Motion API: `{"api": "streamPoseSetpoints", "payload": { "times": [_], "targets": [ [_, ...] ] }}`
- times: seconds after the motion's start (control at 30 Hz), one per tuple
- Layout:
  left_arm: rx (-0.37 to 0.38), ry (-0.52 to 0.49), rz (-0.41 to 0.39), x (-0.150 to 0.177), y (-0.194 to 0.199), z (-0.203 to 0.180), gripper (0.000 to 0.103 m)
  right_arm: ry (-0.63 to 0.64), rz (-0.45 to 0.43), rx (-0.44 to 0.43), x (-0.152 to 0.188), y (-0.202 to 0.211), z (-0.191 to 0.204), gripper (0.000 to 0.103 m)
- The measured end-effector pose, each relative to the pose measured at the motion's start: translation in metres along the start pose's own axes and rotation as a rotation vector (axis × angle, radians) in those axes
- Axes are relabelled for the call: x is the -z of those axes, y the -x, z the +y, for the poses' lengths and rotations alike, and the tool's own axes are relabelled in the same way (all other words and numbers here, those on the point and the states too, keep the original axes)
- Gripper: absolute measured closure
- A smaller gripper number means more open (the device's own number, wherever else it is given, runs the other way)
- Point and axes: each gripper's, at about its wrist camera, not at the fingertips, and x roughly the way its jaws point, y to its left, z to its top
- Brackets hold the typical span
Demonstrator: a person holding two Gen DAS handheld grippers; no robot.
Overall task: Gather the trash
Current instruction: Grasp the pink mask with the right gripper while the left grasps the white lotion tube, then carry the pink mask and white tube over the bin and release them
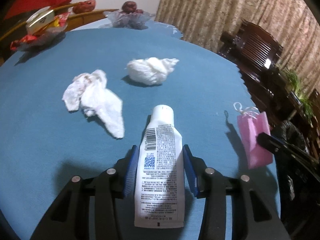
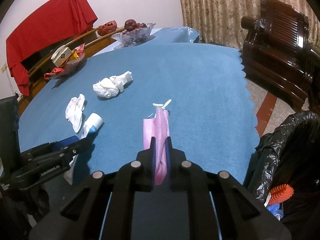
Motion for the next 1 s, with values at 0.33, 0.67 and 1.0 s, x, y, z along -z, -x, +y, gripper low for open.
{"api": "streamPoseSetpoints", "payload": {
  "times": [0.33, 0.67, 1.0],
  "targets": [
    [-0.009, -0.024, 0.006, 0.0, -0.001, -0.001, 0.059, 0.015, 0.012, -0.008, 0.0, -0.003, 0.006, 0.094],
    [-0.05, -0.051, 0.019, -0.006, -0.012, -0.007, 0.045, 0.017, 0.024, -0.009, 0.0, -0.005, 0.006, 0.094],
    [-0.019, -0.068, -0.026, -0.005, 0.001, -0.013, 0.059, 0.025, 0.004, -0.015, -0.004, 0.002, 0.007, 0.094]
  ]
}}
